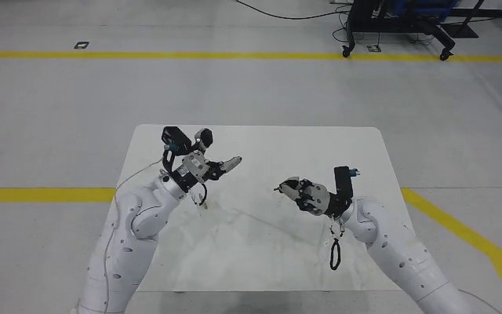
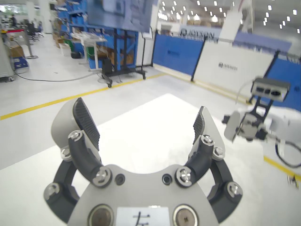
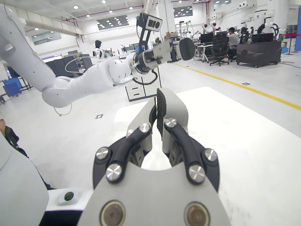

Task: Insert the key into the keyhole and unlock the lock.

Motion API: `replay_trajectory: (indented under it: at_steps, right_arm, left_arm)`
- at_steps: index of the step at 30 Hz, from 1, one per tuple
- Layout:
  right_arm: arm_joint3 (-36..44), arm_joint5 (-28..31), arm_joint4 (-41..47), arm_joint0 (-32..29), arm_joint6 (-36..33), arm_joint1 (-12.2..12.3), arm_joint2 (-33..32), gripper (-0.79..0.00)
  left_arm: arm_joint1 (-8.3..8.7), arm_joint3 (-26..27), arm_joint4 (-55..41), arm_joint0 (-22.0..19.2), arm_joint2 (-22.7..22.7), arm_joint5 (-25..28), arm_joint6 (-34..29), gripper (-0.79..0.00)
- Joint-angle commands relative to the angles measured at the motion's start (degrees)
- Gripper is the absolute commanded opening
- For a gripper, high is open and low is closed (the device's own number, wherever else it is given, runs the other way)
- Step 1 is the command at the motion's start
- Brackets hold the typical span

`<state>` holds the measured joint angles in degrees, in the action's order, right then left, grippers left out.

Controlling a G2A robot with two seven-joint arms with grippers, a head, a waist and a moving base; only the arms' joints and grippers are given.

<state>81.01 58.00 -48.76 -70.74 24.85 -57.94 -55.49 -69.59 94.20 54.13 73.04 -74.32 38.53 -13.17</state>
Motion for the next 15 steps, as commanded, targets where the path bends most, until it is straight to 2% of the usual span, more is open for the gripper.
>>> replay_trajectory:
  at_steps: [1, 3, 6, 10, 12, 15]
  right_arm:
    - [-1.99, 0.00, 6.77, 2.02, -2.48, -0.27, 3.65, -0.785]
    - [-3.51, 0.00, 13.48, 4.63, -5.04, -0.69, 7.60, -0.785]
    - [-4.58, 0.00, 25.01, 8.42, -8.67, -1.22, 13.54, -0.785]
    - [-6.34, 0.00, 41.23, 13.24, -16.71, -1.78, 19.81, -0.785]
    - [-7.49, 0.00, 47.00, 14.95, -20.90, -2.10, 21.25, -0.785]
    - [-9.24, 0.00, 52.20, 16.57, -25.98, -2.51, 21.45, -0.785]
  left_arm:
    - [0.28, -2.20, -12.01, -1.45, 1.11, 4.87, -8.78, 0.000]
    - [0.52, -3.73, -23.34, -2.71, 2.27, 7.39, -15.39, 0.000]
    - [1.06, -4.99, -39.14, -4.70, 2.98, 6.51, -24.48, 0.000]
    - [1.75, -5.75, -53.45, -6.30, 3.89, 6.00, -33.60, 0.000]
    - [2.08, -6.47, -57.54, -7.27, 3.97, 5.54, -37.12, 0.000]
    - [2.43, -7.45, -57.96, -8.46, 3.82, 4.70, -39.26, 0.000]
